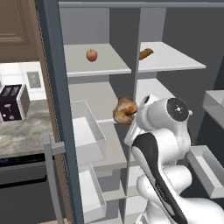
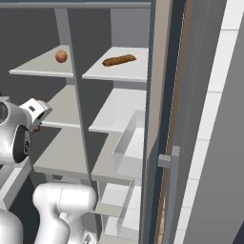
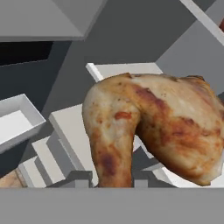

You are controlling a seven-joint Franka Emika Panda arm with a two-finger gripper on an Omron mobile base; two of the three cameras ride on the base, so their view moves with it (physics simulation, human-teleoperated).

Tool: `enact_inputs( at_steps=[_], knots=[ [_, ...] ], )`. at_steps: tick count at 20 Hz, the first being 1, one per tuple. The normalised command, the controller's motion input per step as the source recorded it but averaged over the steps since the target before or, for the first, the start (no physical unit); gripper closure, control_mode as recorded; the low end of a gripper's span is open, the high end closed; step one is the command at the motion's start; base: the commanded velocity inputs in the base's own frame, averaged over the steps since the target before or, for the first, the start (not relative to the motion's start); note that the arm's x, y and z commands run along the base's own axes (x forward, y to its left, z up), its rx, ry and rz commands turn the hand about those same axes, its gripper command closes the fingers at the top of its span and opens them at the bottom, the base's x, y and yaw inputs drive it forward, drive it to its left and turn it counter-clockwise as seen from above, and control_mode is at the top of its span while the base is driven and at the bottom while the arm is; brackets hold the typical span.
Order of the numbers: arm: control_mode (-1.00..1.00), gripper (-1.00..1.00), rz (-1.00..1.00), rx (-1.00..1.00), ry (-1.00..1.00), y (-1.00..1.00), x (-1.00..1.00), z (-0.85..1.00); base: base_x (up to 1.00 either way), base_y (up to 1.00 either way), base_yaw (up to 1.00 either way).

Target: There's a chicken drumstick in the fridge that needs to be moved to the freezer for freezing. Pick up the chicken drumstick from the fridge, place it on any shelf in the freezer, and close the fridge and freezer doors when done.

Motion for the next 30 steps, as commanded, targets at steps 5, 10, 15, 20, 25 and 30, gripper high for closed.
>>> enact_inputs(
  at_steps=[5, 10, 15, 20, 25, 30],
  knots=[
    [-1.00, 1.00, 0.09, -0.07, 0.00, 0.06, 0.48, -0.41, 0.00, 0.00, 0.00],
    [-1.00, 1.00, 0.00, -0.11, 0.00, 0.28, 0.56, -0.43, 0.00, 0.00, 0.00],
    [-1.00, 1.00, 0.00, -0.10, 0.00, 0.18, 0.60, -0.26, 0.00, 0.00, 0.00],
    [-1.00, 1.00, 0.00, -0.03, -0.01, 0.02, 0.56, -0.07, 0.00, 0.00, 0.00],
    [-1.00, 1.00, 0.02, 0.00, 0.00, 0.00, 0.42, 0.00, 0.00, 0.00, 0.00],
    [-1.00, 1.00, 0.00, 0.00, 0.00, 0.14, 0.53, -0.04, 0.00, 0.00, 0.00]
  ],
)
